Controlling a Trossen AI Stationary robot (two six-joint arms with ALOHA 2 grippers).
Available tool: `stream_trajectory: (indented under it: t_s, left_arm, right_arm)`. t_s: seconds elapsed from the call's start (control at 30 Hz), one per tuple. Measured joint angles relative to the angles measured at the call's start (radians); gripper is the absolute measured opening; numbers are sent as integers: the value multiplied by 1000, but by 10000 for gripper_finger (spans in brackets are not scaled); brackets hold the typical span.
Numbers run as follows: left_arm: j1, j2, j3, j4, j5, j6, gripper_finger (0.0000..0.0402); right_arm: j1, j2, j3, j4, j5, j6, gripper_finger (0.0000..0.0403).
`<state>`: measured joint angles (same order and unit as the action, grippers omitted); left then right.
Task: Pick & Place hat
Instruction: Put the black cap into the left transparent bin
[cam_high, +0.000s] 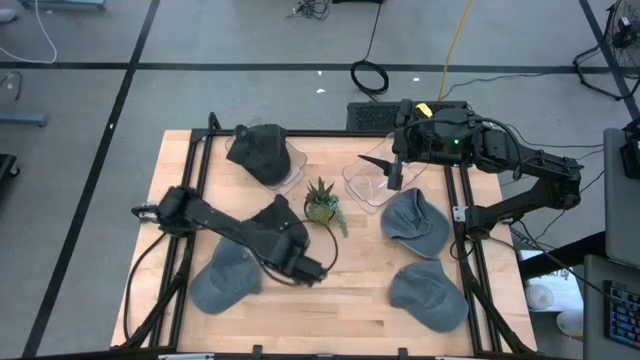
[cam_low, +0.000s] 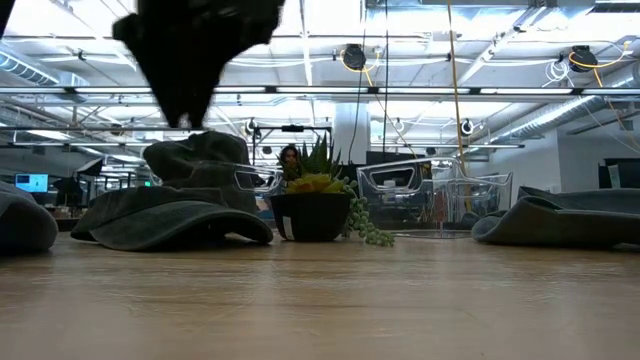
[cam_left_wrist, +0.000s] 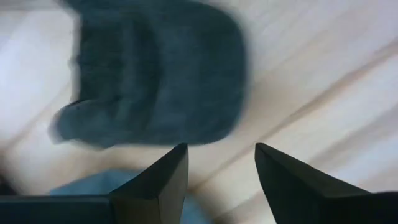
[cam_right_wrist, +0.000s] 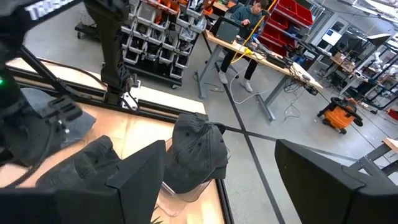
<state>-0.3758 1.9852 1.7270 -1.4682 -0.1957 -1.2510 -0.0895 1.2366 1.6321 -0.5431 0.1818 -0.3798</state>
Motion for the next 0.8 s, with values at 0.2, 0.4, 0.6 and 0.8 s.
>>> stream_trajectory:
  t_s: [0.2, 0.4, 0.6, 0.8]
  left_arm:
    - [-51, 98, 117, -83, -77, -12, 262]
    - [-64, 208, 232, -102, -143, -62, 295]
    - [-62, 278, 240, -102, -147, -61, 273]
    - [-62, 330, 237, -103, -178, -17, 240]
  right_arm:
    - [0, 0, 0, 0, 0, 0, 293]
    - [0, 0, 0, 0, 0, 0, 293]
    - [0, 0, 0, 0, 0, 0, 293]
    - [0, 0, 0, 0, 0, 0, 293]
